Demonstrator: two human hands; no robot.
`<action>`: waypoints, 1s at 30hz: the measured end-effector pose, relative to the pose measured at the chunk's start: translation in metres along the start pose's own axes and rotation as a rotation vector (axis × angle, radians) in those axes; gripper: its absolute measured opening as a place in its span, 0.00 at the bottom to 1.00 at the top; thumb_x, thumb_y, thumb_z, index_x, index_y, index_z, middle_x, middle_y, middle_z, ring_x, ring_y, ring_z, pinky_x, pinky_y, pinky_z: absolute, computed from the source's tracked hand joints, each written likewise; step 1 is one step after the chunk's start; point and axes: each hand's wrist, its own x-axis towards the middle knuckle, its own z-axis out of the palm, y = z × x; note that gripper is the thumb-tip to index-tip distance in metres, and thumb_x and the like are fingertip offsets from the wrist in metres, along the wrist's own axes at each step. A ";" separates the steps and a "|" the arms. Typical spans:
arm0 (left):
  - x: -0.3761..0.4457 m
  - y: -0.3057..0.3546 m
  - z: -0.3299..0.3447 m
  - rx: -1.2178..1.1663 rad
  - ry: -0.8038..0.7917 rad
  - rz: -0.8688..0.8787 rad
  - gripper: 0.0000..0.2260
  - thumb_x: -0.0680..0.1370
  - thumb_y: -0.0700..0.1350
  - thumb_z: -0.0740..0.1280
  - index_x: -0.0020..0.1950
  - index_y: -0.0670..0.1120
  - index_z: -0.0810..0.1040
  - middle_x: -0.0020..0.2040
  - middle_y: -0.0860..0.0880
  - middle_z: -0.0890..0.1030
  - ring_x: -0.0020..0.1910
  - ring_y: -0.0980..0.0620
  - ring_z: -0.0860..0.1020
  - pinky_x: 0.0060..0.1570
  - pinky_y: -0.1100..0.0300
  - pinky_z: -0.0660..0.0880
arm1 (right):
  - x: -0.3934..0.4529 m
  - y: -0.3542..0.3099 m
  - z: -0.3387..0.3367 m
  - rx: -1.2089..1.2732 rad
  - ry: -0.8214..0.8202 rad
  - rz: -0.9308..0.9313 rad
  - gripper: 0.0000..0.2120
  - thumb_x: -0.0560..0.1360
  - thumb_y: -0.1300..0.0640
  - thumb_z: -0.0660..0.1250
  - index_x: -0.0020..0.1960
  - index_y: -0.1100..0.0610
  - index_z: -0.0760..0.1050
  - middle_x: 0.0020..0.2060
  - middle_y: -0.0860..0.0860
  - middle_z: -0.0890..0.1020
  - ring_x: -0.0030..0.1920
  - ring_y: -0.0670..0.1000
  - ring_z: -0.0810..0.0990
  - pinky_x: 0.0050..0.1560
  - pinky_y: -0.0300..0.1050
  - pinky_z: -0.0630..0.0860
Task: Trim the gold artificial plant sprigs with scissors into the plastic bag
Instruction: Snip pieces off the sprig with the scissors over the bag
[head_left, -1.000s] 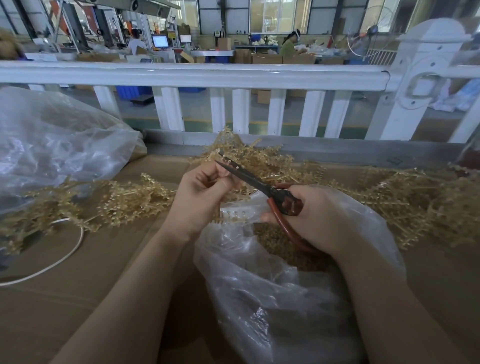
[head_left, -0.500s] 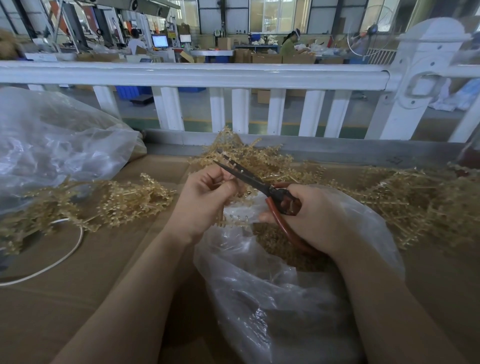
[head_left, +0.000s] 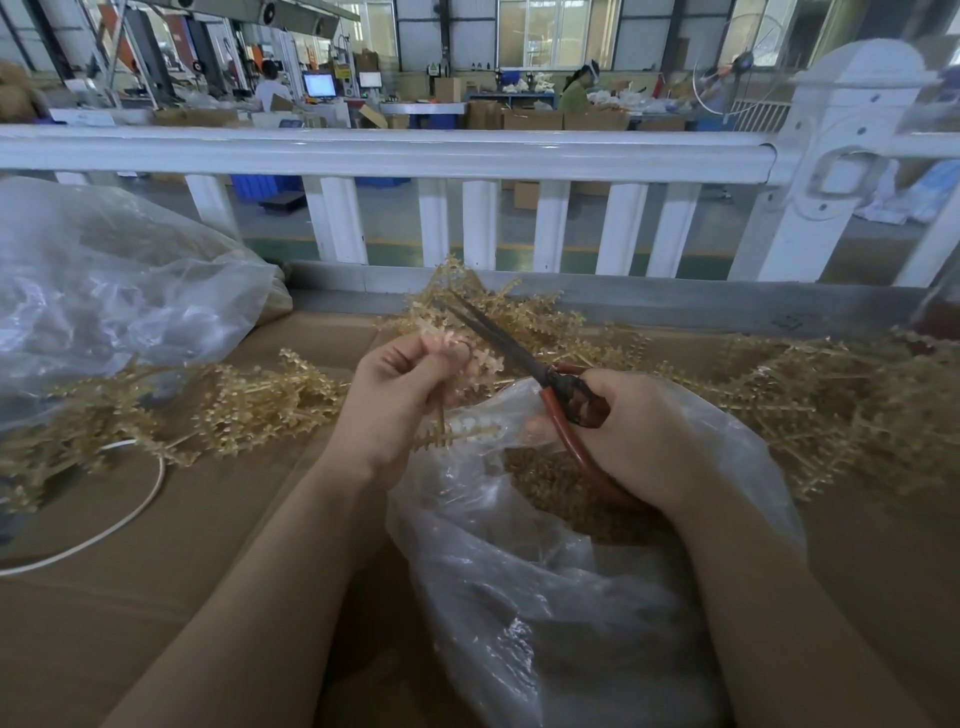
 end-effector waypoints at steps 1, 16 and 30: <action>0.000 0.000 0.001 0.028 -0.032 -0.004 0.05 0.76 0.39 0.69 0.44 0.38 0.81 0.38 0.47 0.83 0.33 0.56 0.77 0.36 0.67 0.74 | 0.000 0.000 0.000 0.055 0.016 0.007 0.43 0.52 0.12 0.58 0.38 0.50 0.79 0.33 0.42 0.82 0.32 0.43 0.80 0.34 0.48 0.80; -0.008 -0.003 0.016 0.161 -0.189 -0.004 0.07 0.75 0.47 0.69 0.46 0.44 0.81 0.39 0.46 0.85 0.41 0.53 0.81 0.47 0.62 0.77 | 0.002 -0.006 0.005 0.334 0.010 0.040 0.10 0.65 0.37 0.74 0.43 0.39 0.82 0.31 0.44 0.85 0.30 0.44 0.83 0.29 0.33 0.75; -0.006 -0.003 0.019 0.212 -0.039 0.096 0.05 0.80 0.40 0.66 0.47 0.41 0.80 0.37 0.50 0.83 0.38 0.54 0.81 0.42 0.62 0.78 | 0.003 -0.005 0.005 0.243 0.018 0.043 0.07 0.74 0.53 0.77 0.39 0.50 0.81 0.30 0.43 0.84 0.29 0.43 0.82 0.28 0.33 0.75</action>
